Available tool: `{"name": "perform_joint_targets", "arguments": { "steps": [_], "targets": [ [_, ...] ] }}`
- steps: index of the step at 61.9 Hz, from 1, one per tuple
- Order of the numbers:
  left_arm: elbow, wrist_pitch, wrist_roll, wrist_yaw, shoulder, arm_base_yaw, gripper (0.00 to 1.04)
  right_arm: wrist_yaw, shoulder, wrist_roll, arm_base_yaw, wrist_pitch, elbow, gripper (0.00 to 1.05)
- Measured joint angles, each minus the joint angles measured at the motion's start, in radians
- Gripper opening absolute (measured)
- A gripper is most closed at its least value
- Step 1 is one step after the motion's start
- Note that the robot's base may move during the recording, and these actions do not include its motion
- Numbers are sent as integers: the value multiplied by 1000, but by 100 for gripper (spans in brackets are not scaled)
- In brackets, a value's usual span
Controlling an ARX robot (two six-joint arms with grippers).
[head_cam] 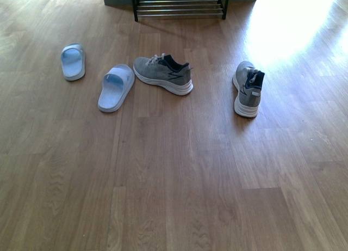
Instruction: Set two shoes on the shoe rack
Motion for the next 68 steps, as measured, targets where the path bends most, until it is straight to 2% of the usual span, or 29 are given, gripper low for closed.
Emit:
{"name": "perform_joint_targets", "arguments": {
  "steps": [68],
  "targets": [
    [0,0,0,0,0,0,95,0,0,0,0,0,0,96]
  ]
}}
